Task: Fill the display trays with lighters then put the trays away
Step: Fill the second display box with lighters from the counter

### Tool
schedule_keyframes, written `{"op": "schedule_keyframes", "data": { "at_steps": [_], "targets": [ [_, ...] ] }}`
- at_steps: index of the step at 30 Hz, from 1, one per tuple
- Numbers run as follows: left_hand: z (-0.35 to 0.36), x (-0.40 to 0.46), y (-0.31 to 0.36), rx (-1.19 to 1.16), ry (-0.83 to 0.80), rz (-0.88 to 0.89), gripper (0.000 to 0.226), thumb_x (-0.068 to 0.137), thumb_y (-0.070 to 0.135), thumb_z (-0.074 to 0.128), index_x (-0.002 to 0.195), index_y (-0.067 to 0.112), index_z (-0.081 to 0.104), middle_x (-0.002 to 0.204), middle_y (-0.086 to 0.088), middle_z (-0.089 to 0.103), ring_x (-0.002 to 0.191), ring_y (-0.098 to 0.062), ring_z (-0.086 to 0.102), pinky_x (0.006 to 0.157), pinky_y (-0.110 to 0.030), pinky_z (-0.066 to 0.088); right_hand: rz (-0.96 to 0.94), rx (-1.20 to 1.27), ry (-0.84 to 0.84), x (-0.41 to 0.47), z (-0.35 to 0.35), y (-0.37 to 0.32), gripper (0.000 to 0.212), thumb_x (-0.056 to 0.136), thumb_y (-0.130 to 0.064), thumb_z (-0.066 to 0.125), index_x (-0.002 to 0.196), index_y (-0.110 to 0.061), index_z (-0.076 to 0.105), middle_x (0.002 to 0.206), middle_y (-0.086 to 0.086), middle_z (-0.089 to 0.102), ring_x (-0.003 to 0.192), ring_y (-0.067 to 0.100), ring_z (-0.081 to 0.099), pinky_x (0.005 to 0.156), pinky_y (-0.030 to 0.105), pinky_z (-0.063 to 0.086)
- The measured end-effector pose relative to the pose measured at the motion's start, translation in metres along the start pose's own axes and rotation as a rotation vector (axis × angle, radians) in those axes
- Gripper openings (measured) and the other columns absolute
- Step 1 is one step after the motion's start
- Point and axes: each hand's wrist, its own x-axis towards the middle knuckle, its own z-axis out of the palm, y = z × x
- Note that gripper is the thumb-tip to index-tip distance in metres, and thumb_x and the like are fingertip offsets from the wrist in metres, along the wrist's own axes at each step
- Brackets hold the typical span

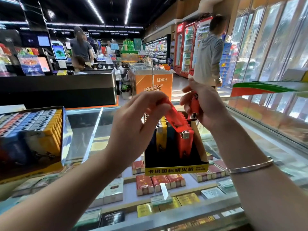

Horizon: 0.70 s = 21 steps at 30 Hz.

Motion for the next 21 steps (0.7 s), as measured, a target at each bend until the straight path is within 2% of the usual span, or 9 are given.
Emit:
{"op": "schedule_keyframes", "data": {
  "at_steps": [3, 7, 12, 16, 21],
  "targets": [
    [0.006, -0.008, 0.003, -0.008, -0.095, -0.011, 0.021, 0.088, 0.019, 0.056, 0.098, 0.004, 0.065, 0.091, 0.007, 0.062, 0.077, -0.008, 0.063, 0.067, -0.024, 0.053, 0.012, 0.016, 0.094, 0.001, -0.003, 0.001, 0.028, 0.097, -0.028, 0.045, 0.079, -0.007, 0.052, 0.049, 0.008, 0.06, 0.033, 0.015, 0.047, 0.036, 0.017, 0.036],
    [0.015, -0.019, 0.007, 0.042, -0.223, 0.02, 0.025, 0.086, 0.026, 0.056, 0.098, 0.007, 0.068, 0.09, 0.001, 0.068, 0.076, -0.014, 0.066, 0.061, -0.033, 0.056, 0.005, 0.0, 0.114, -0.001, -0.001, 0.002, 0.027, 0.097, -0.027, 0.045, 0.081, -0.006, 0.053, 0.05, 0.006, 0.06, 0.035, 0.014, 0.048, 0.038, 0.016, 0.037],
    [0.024, -0.026, 0.011, 0.124, -0.288, 0.05, 0.026, 0.086, 0.03, 0.056, 0.095, 0.01, 0.069, 0.089, 0.0, 0.069, 0.081, -0.014, 0.064, 0.064, -0.032, 0.056, 0.003, -0.044, 0.126, -0.003, 0.003, 0.002, 0.029, 0.097, -0.029, 0.044, 0.078, -0.009, 0.053, 0.056, 0.009, 0.058, 0.039, 0.011, 0.052, 0.039, 0.018, 0.04],
    [0.029, -0.027, 0.012, 0.208, -0.343, 0.155, 0.026, 0.087, 0.029, 0.055, 0.095, 0.008, 0.07, 0.089, -0.003, 0.069, 0.081, -0.017, 0.064, 0.063, -0.033, 0.056, 0.005, -0.025, 0.114, -0.003, 0.005, 0.003, 0.029, 0.097, -0.028, 0.044, 0.078, -0.007, 0.052, 0.051, 0.007, 0.058, 0.039, 0.013, 0.051, 0.038, 0.019, 0.04],
    [0.028, -0.024, 0.009, 0.247, -0.354, 0.169, 0.023, 0.087, 0.026, 0.058, 0.095, 0.008, 0.07, 0.088, -0.004, 0.069, 0.079, -0.019, 0.064, 0.062, -0.035, 0.056, 0.006, -0.039, 0.112, -0.003, 0.006, 0.003, 0.029, 0.097, -0.029, 0.045, 0.079, -0.007, 0.053, 0.05, 0.006, 0.059, 0.042, 0.015, 0.05, 0.039, 0.021, 0.041]
  ]
}}
